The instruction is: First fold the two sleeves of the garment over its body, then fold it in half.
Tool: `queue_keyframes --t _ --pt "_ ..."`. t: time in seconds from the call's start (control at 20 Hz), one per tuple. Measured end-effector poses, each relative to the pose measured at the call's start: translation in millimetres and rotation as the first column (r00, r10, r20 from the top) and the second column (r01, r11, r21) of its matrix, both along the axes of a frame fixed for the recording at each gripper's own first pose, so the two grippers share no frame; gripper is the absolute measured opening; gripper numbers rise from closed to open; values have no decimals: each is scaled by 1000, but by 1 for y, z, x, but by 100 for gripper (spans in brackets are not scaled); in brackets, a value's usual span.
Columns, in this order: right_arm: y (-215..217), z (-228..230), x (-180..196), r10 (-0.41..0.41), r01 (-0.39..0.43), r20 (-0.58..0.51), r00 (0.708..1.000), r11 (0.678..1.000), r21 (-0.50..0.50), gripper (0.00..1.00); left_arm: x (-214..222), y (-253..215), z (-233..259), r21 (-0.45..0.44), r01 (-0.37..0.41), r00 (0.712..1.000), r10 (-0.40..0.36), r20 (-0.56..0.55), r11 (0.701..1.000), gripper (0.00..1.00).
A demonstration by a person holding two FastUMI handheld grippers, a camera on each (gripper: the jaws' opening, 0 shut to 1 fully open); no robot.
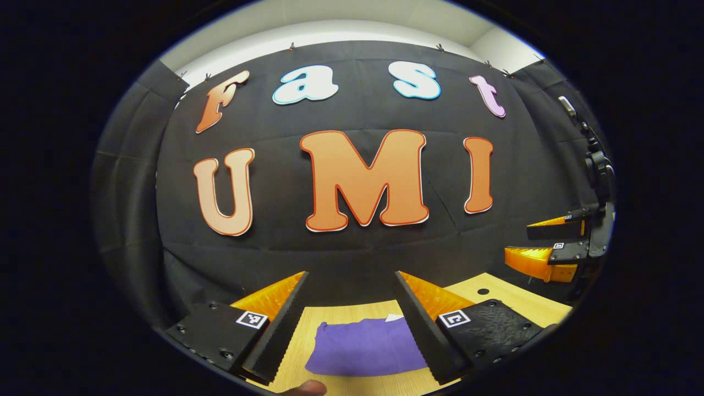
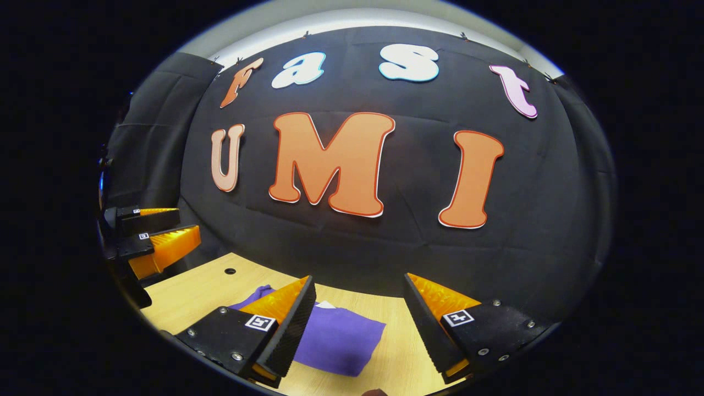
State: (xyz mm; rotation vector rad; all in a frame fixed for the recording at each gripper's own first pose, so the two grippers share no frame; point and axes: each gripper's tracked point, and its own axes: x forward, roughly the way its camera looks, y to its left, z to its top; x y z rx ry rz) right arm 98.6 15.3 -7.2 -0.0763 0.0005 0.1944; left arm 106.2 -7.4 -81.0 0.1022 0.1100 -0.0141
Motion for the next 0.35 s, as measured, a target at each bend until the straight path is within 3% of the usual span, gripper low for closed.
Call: queue_keyframes --t 0.35 --pt "8 -1 -24 26 -26 74 997 1000 6 94 -33 -2 -7 36 -48 998 46 34 998 97"
